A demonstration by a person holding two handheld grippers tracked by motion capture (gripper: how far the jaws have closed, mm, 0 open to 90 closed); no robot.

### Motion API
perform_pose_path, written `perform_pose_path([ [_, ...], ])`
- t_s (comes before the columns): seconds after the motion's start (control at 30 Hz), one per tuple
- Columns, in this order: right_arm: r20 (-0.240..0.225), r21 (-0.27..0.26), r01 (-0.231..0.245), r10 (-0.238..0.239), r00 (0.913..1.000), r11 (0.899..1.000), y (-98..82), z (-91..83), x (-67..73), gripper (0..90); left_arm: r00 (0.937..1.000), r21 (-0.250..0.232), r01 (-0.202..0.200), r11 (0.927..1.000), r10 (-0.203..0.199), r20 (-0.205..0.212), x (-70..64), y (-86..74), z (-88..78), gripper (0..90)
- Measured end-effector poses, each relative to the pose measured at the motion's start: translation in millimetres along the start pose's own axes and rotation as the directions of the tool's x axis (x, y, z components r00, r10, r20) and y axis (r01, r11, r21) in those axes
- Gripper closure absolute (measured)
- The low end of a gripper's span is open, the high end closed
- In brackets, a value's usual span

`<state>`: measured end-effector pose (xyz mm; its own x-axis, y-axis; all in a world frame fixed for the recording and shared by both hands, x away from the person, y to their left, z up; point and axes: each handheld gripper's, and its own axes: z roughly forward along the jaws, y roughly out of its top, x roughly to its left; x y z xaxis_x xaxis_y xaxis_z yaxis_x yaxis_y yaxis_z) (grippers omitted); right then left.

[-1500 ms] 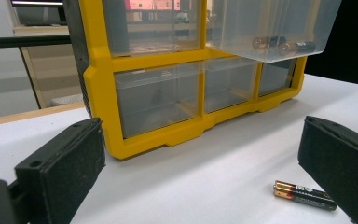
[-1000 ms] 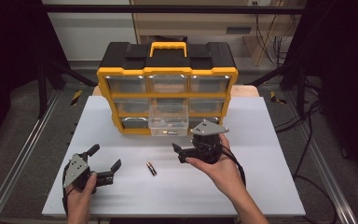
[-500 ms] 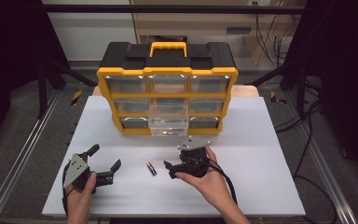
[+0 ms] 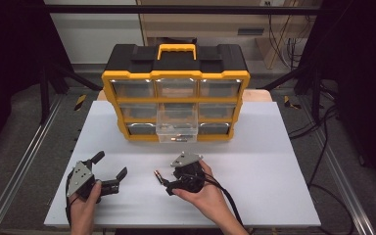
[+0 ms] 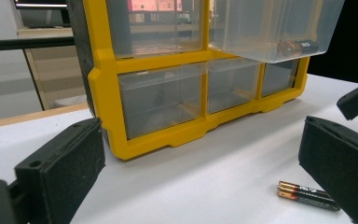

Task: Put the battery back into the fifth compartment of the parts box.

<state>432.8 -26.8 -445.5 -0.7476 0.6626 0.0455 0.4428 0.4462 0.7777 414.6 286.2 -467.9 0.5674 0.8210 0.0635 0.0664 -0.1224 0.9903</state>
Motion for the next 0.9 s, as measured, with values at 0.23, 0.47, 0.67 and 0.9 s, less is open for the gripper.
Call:
perform_pose_path([
  [0.23, -0.008, 0.042, -0.001, 0.002, 1.0, 0.999, -1.6, 13.3, 5.7, 27.4, 1.0, 0.0, -0.004, 1.0, 0.004, -0.001, 0.2, 0.3, 0.1, 0.2],
  [0.47, -0.026, 0.071, 0.003, -0.001, 0.9996, 0.997, -2.4, 23.5, 12.4, 34.5, 1.0, 0.0, -0.006, 1.0, 0.006, -0.001, 0.2, 0.5, 0.3, 0.2],
  [0.67, -0.025, 0.069, 0.002, -0.001, 0.9997, 0.998, -2.1, 32.0, 15.8, 42.3, 1.0, -0.002, -0.004, 1.0, 0.004, -0.003, 0.7, 0.6, 0.1, 0.2],
  [0.9, -0.017, 0.06, -0.021, 0.022, 0.9996, 0.998, -1.1, 38.3, 14.8, 49.7, 1.0, -0.003, -0.005, 1.0, 0.005, -0.003, 0.9, 0.7, 0.1, 0.2],
])
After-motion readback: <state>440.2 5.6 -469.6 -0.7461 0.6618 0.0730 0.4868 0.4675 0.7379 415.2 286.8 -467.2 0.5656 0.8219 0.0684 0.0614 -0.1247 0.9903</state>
